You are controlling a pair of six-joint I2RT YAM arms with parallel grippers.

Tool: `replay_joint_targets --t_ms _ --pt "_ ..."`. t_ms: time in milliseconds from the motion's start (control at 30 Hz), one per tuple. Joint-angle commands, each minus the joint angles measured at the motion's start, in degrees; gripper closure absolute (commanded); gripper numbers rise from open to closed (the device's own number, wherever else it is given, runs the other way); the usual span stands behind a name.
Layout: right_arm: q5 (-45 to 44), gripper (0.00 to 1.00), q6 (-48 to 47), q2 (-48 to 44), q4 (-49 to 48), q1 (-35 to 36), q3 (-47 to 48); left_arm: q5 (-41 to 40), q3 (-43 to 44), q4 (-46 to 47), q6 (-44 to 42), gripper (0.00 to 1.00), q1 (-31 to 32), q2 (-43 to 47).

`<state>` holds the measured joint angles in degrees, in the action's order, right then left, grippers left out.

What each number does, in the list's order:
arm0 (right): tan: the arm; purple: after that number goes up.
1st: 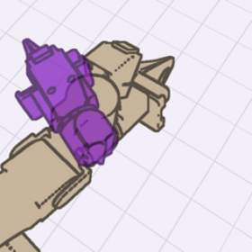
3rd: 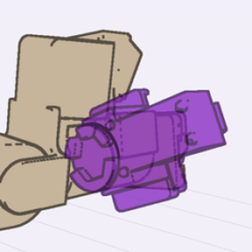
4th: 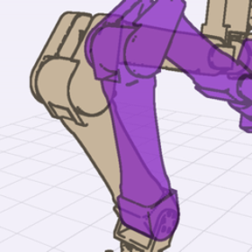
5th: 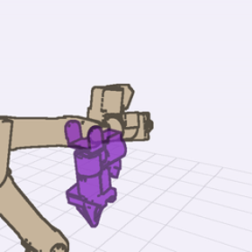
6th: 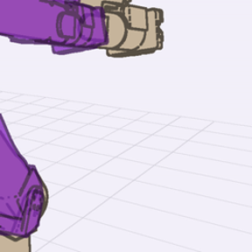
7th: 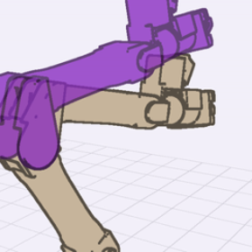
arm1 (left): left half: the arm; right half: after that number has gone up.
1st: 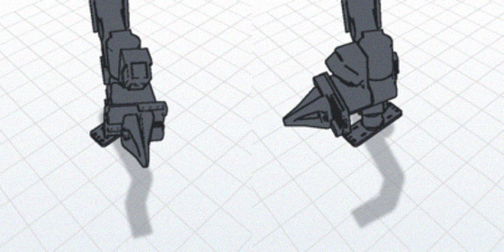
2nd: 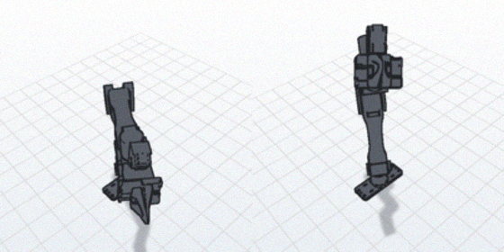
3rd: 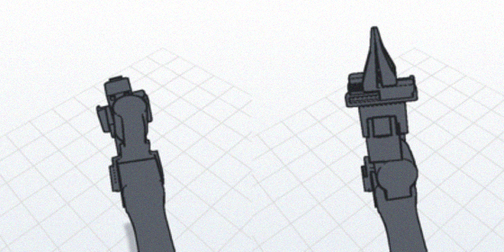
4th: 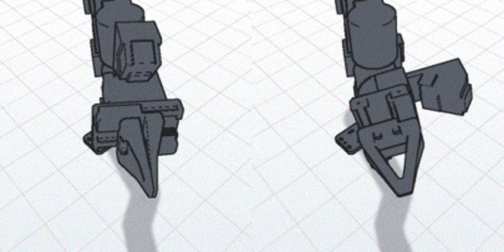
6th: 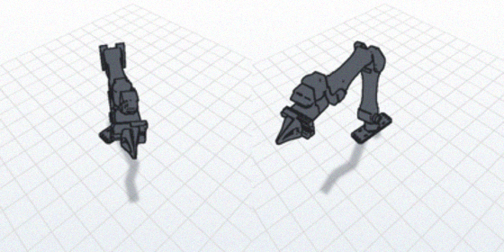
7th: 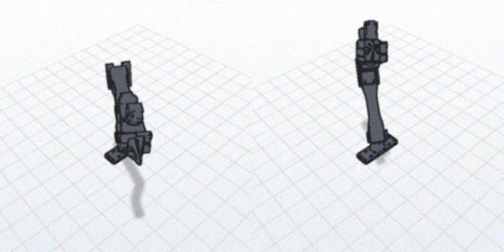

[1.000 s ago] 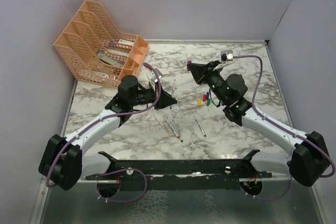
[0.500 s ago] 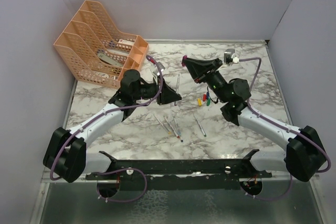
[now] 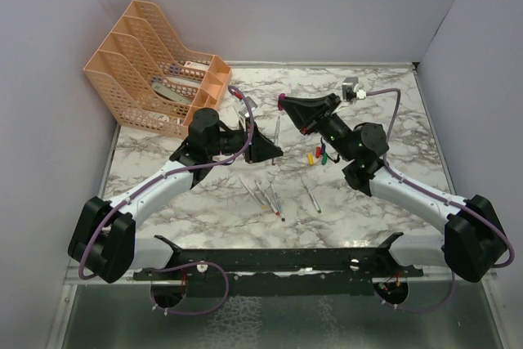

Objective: Insert the pens into the pen caps

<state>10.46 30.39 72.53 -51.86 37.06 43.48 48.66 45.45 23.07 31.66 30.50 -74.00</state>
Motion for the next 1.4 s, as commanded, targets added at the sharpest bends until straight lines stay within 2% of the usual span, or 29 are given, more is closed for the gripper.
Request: replay_joint_targets --t_ms 0,1367 --pt "1.20 0.99 -0.19 -1.16 1.39 0.12 -1.06 0.92 1.48 1.63 -0.66 1.00 0.19 0.37" --pt "2.78 0.99 1.78 0.40 5.36 0.21 -0.83 -1.57 1.00 1.71 -2.38 1.00 0.22 1.71"
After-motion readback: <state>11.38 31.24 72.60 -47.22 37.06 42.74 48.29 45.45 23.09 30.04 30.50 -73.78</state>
